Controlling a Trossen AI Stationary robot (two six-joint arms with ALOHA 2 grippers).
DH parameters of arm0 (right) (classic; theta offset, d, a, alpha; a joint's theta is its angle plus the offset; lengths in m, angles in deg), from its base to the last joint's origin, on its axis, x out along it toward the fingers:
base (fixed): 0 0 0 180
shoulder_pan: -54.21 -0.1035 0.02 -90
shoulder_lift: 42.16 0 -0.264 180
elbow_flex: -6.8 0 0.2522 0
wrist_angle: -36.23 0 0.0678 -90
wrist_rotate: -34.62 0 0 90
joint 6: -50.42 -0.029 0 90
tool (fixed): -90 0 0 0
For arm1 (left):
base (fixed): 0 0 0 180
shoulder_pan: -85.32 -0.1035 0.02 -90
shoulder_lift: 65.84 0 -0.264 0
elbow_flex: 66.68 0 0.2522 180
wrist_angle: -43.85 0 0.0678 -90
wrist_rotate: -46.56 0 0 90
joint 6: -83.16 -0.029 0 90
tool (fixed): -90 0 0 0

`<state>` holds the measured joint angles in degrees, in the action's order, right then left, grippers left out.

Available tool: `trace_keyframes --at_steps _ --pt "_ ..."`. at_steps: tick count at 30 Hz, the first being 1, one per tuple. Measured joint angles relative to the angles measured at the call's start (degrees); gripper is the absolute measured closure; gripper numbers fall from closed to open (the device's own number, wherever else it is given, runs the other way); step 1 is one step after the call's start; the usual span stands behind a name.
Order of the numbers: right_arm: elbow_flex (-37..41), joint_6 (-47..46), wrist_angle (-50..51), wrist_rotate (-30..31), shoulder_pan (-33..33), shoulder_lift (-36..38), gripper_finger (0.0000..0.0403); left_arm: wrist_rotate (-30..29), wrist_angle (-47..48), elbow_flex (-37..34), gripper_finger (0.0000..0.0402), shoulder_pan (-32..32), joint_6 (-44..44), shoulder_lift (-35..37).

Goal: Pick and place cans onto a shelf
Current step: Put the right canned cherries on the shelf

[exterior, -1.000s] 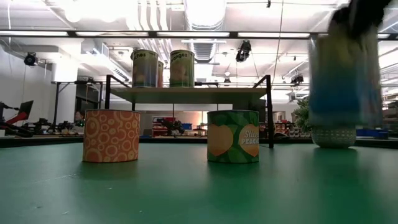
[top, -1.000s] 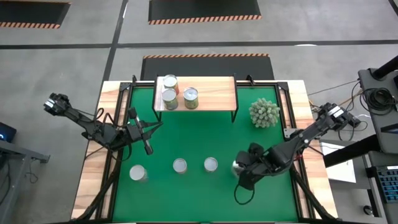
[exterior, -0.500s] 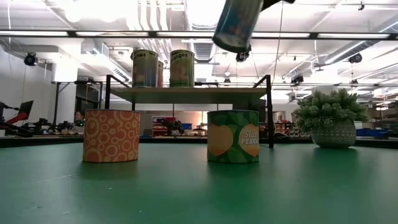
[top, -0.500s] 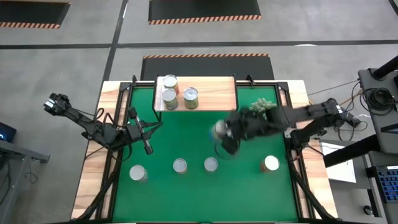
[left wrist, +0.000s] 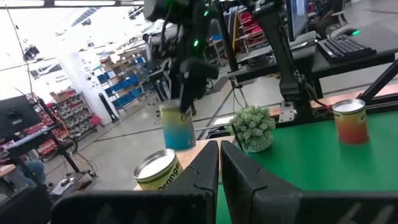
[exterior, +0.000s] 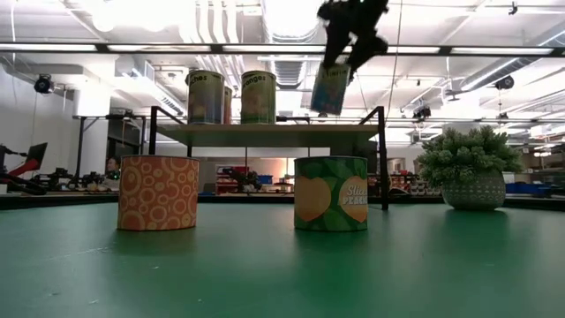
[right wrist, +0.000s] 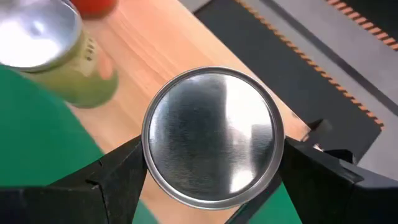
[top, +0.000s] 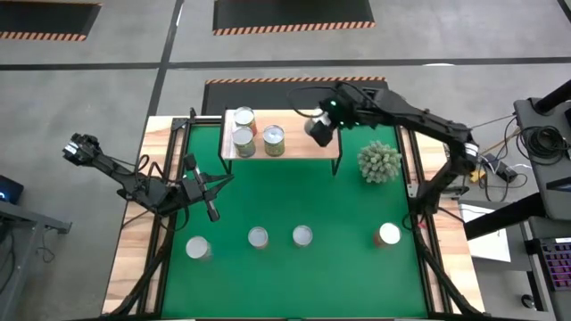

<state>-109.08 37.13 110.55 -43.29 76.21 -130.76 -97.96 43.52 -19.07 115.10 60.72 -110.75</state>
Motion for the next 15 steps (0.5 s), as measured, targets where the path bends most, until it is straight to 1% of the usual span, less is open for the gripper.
trace_keyframes --at_steps 5,10,15 --pt "-2.7 3.9 0.4 -0.4 1.0 -5.4 0.009 0.0 0.0 0.0 0.0402 0.0 -1.5 0.0" --pt "-8.3 6.9 2.2 -0.4 1.0 -10.1 0.0088 0.0 0.0 0.0 0.0402 0.0 -3.4 0.0" --pt "-13.9 8.5 2.9 -1.3 1.0 -14.6 0.0067 0.0 0.0 0.0 0.0402 0.0 -3.7 0.0"
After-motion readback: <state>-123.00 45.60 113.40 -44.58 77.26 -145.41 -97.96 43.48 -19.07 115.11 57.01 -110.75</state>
